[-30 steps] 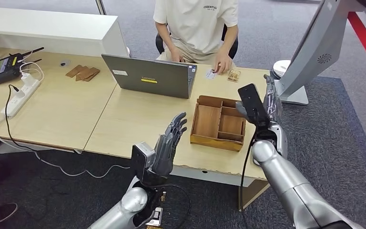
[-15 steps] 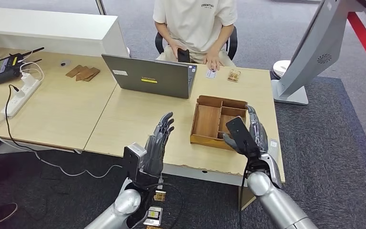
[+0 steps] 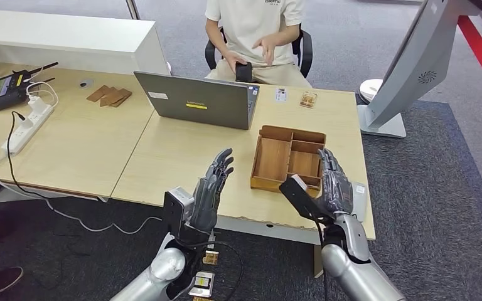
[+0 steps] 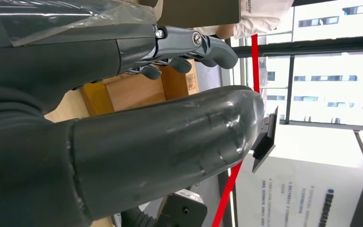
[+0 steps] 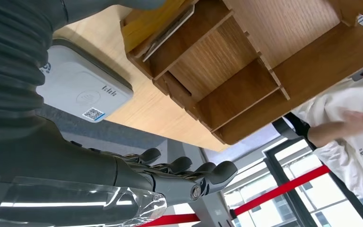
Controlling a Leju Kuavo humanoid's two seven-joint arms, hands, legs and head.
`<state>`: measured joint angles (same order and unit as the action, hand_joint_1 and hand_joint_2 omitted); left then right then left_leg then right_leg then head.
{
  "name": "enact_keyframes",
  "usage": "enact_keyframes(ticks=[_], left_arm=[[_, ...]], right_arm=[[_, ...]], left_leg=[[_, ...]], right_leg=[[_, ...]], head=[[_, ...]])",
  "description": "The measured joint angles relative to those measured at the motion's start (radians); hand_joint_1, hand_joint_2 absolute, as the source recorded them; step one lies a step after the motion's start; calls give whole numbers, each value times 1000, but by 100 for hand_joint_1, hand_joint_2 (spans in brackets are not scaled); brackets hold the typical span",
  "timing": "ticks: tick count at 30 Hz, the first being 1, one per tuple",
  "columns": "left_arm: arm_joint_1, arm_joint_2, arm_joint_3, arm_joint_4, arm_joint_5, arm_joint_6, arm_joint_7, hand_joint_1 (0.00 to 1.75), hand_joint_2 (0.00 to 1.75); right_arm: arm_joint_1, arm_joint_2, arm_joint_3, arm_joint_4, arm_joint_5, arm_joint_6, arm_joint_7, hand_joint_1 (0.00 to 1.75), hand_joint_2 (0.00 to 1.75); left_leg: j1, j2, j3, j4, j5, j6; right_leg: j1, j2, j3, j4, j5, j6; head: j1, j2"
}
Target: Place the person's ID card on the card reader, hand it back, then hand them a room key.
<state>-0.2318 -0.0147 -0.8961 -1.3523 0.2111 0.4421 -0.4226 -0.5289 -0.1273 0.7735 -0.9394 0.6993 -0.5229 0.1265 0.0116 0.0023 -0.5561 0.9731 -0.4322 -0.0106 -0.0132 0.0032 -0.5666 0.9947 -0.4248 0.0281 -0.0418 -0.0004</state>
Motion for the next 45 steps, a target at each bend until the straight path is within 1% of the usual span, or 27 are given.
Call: enact_keyframes(ticks=[7,16,23,36,45], left_arm=[[-6,-4,-1,1,13,-6,-6,0,0],[-15,-11,-2,6,23,-31,-24,0,0],[-24,-21,-2,18,30,-47,-40,0,0],[-21,-25,-2,28,30,-48,-42,0,0],[-5,-25,-2,28,6,-45,-29,0,0]], right_arm=[[1,13,7,22,28,1,-6,0,175],[-3,45,24,64,77,2,-21,0,175],[-29,73,34,128,129,-36,-22,0,175],[-59,104,49,250,130,-54,-25,0,175],[-73,108,53,296,131,-56,-13,0,175]], left_leg=[[0,0,0,0,0,0],[0,0,0,0,0,0],[0,0,0,0,0,0],[0,0,0,0,0,0],[0,0,0,0,0,0]], right_leg=[[0,0,0,0,0,0],[0,0,0,0,0,0],[0,0,0,0,0,0],[0,0,0,0,0,0],[0,0,0,0,0,0]], head=[[0,0],[0,0],[0,0],[0,0],[0,0]])
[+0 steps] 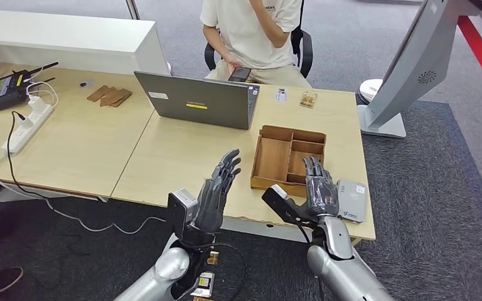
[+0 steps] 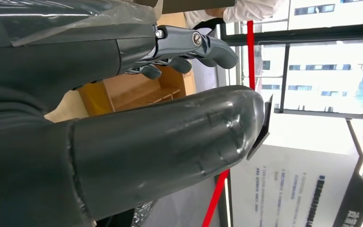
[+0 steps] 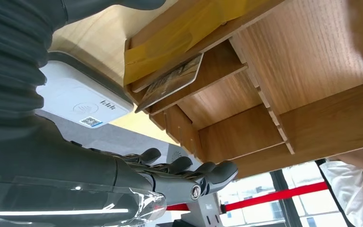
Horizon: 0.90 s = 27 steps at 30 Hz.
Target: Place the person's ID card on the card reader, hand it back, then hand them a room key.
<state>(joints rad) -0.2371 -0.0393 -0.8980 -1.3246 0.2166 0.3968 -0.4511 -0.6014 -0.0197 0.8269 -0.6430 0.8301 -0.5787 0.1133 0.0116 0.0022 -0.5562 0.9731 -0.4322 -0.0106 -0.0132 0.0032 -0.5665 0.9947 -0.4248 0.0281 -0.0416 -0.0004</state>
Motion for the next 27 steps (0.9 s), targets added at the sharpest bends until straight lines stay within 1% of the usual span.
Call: enact_keyframes(ticks=[9,25,26,27], left_arm=[[24,2,2,-17,-10,23,25,0,0],[51,10,2,-63,-27,64,52,0,0],[52,10,2,-66,-28,65,54,0,0],[54,11,2,-69,-28,66,55,0,0]], right_arm=[[-15,1,1,35,-11,-27,-7,0,175],[-20,12,0,52,-19,-25,-10,1,175],[-20,12,0,52,-19,-25,-10,14,175],[-20,12,0,53,-19,-24,-10,53,175]], left_leg=[[0,0,0,0,0,0],[0,0,0,0,0,0],[0,0,0,0,0,0],[0,0,0,0,0,0]], right_leg=[[0,0,0,0,0,0],[0,0,0,0,0,0],[0,0,0,0,0,0],[0,0,0,0,0,0]], head=[[0,0],[0,0],[0,0],[0,0]])
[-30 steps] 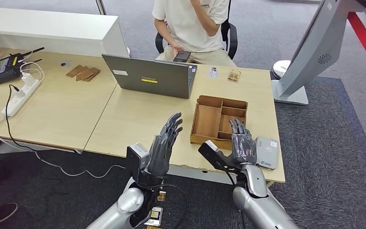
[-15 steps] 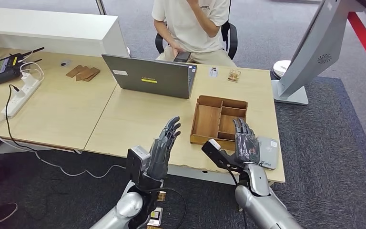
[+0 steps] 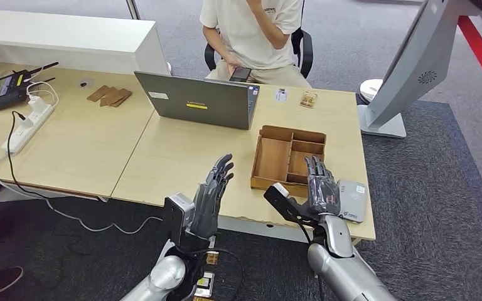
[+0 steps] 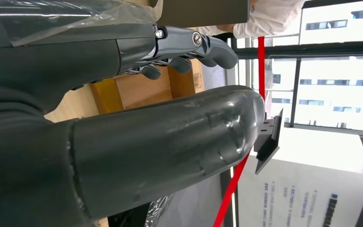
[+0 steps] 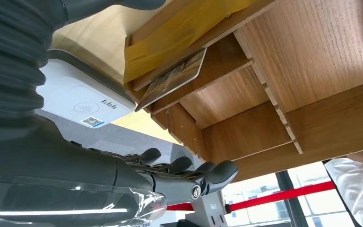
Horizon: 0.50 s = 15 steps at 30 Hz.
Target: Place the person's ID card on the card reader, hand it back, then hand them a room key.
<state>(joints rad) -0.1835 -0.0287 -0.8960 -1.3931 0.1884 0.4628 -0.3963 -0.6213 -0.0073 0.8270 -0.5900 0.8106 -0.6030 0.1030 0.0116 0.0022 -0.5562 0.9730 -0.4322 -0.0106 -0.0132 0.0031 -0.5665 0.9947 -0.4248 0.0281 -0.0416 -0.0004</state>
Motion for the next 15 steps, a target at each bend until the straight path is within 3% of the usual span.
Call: enact_keyframes(ticks=[2,3,8,15], left_arm=[[3,1,0,-5,0,1,1,0,0],[3,1,0,-7,0,1,1,0,0],[6,1,0,-10,0,1,2,0,0],[9,3,0,-13,0,1,1,0,0]], right_arm=[[0,2,0,2,0,1,0,135,175],[0,3,0,4,-1,3,0,165,175],[0,4,0,9,-6,16,-8,175,175],[-1,4,0,14,-19,19,-13,162,175]], left_leg=[[0,0,0,0,0,0],[0,0,0,0,0,0],[0,0,0,0,0,0],[0,0,0,0,0,0]], right_leg=[[0,0,0,0,0,0],[0,0,0,0,0,0],[0,0,0,0,0,0],[0,0,0,0,0,0]], head=[[0,0],[0,0],[0,0],[0,0]])
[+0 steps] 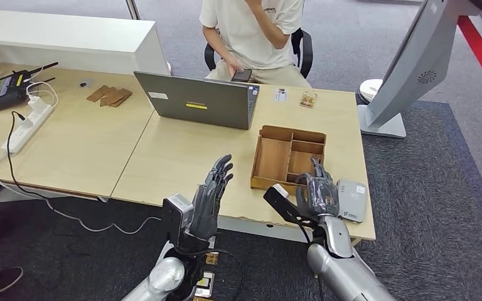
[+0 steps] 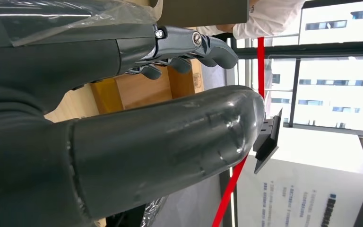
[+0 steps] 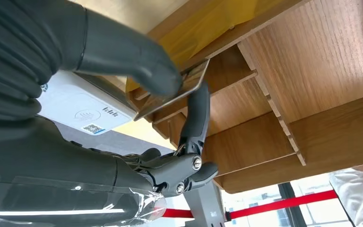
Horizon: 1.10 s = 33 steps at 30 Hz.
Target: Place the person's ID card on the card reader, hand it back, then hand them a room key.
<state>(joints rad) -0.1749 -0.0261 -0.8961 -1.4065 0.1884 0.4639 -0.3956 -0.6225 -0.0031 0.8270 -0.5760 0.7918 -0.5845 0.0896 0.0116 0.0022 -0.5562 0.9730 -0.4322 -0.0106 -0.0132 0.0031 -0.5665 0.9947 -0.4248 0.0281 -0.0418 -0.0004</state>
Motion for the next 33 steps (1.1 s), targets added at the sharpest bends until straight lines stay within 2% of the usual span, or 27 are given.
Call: enact_keyframes(ticks=[6,10,11,15,16,23,33], left_arm=[[1,2,0,-3,0,-3,-2,0,0],[2,3,0,-10,-2,-7,-3,0,0],[2,3,0,-11,-3,-9,-2,0,0],[2,3,-1,-13,-3,-18,3,0,0],[2,3,-1,-13,-3,-20,3,0,0],[0,2,-2,-13,-3,-21,2,0,0],[-2,1,-2,-12,-3,-25,-1,0,0]], right_arm=[[-3,-1,0,0,-11,-2,-2,150,175],[0,-4,-1,0,-20,-5,-4,127,175],[2,-5,-1,0,-21,-6,-4,127,175],[9,-10,-1,-7,-20,-18,-4,170,175],[11,-11,-1,-11,-19,-23,-3,175,175],[12,-17,-15,-89,-3,-104,-13,175,175],[6,-60,-69,-293,21,-108,40,175,175]], left_leg=[[0,0,0,0,0,0],[0,0,0,0,0,0],[0,0,0,0,0,0],[0,0,0,0,0,0],[0,0,0,0,0,0],[0,0,0,0,0,0],[0,0,0,0,0,0]], right_leg=[[0,0,0,0,0,0],[0,0,0,0,0,0],[0,0,0,0,0,0],[0,0,0,0,0,0],[0,0,0,0,0,0],[0,0,0,0,0,0],[0,0,0,0,0,0]], head=[[0,0],[0,0],[0,0],[0,0],[0,0],[0,0],[0,0]])
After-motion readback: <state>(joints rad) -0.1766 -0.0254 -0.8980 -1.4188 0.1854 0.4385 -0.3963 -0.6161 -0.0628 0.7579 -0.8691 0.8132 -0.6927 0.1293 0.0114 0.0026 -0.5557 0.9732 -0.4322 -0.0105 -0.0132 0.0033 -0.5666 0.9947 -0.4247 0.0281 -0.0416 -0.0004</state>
